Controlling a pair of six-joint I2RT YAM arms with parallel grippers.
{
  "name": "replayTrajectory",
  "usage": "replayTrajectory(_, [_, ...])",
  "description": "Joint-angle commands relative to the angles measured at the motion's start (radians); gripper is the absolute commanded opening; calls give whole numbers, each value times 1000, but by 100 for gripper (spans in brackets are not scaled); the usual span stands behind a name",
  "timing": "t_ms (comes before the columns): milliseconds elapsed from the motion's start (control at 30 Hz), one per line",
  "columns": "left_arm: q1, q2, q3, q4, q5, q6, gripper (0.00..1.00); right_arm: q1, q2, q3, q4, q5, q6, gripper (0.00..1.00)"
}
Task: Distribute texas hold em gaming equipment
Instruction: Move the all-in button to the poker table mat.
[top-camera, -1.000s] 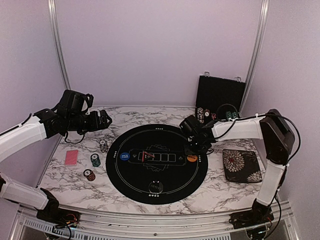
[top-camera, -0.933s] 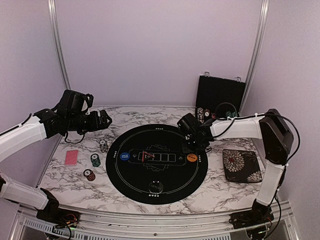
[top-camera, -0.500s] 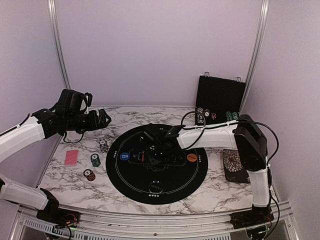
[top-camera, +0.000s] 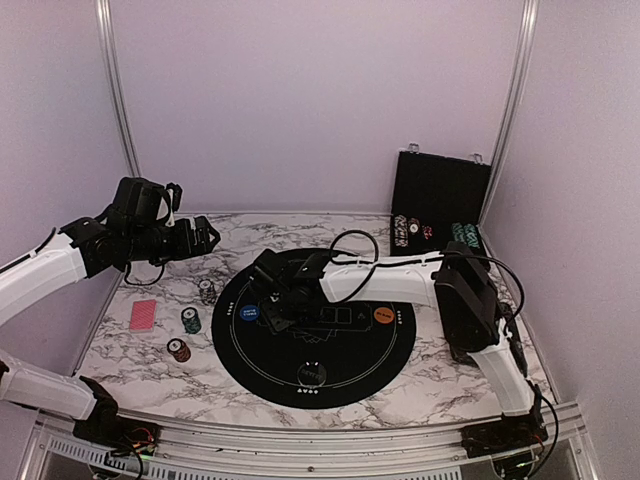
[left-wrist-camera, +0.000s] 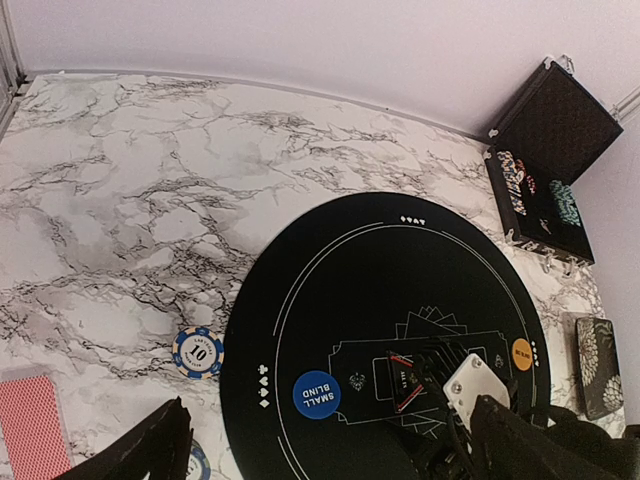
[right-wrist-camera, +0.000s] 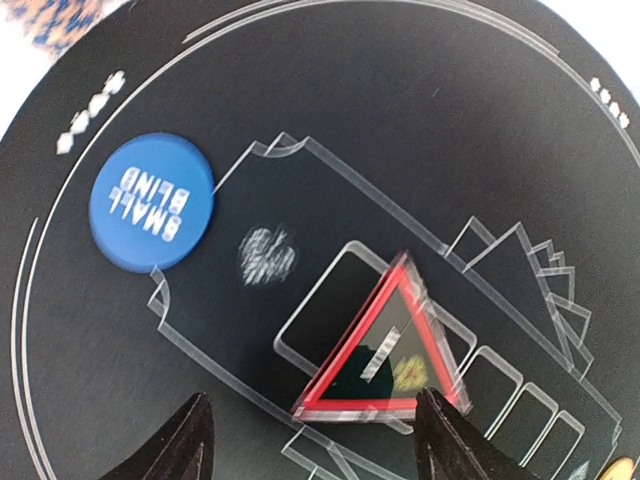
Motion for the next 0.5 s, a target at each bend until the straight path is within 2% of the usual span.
replayTrajectory(0, [6, -30, 2, 0, -11, 7, 99, -33, 42, 74, -34, 50, -27, 69])
replayTrajectory(133, [6, -34, 2, -4, -10, 7, 99, -66, 51, 66, -18, 26, -29, 72])
replayTrajectory(467, [6, -31, 7, -6, -10, 3, 99, -122, 5, -50, 69, -94, -40, 70])
